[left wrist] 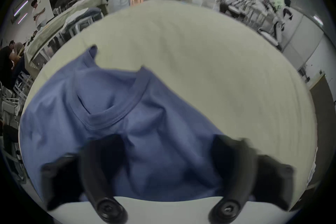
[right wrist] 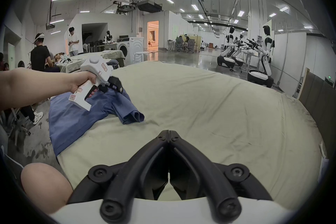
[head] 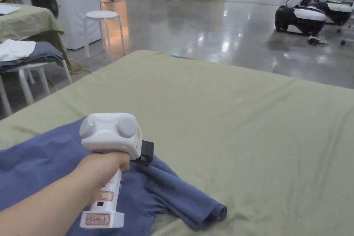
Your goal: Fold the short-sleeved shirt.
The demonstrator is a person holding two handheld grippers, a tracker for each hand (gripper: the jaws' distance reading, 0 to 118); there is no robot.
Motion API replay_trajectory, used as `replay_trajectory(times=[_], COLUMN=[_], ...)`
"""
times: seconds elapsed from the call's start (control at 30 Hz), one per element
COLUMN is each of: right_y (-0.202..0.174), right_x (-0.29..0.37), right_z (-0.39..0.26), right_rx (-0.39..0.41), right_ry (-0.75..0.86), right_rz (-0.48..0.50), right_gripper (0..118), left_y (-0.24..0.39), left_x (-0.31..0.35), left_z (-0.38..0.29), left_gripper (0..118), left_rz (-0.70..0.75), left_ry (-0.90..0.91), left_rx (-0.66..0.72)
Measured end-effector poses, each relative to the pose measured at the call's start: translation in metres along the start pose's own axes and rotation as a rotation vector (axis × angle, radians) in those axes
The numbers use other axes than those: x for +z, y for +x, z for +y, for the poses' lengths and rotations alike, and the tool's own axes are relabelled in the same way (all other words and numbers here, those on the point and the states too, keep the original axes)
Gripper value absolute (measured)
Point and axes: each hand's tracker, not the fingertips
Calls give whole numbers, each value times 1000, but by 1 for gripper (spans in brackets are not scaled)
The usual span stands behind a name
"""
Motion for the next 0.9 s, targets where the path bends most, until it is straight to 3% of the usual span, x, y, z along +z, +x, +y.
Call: replay_trajectory(times=[0.03,0.07,0.1,0.13,0.33,0.47,0.67,0.9], right_y=[2,2,3,5,8,12,25,57], right_x=[1,1,1,2,22,53,115,188], right_z=[-1,-1,-1,-1,5,12,18,18], right_rx=[-2,-4,-9,-17,-36,-50,-65,-99], right_ry=[0,1,3,5,41,95,188,268], right_rz=[-1,-3,-5,-5,-5,-5,-37,-138], right_gripper=[0,0,0,0,0,0,0,0], left_y=[5,10,15,20,19,14,40,144], left_x=[0,5,7,12,57,140,290,449], left_z=[-5,-7,-9,-12,-29,-31,-15,-26], left_gripper=[76,58,12,0,0,0,0,0], left_rz=[63,45,48,43,-37,-93,-144,-340], left_ry=[41,81,96,128,219,434,684,923], left_rx=[-36,-51,-85,-100,-96,-48,-89,-257])
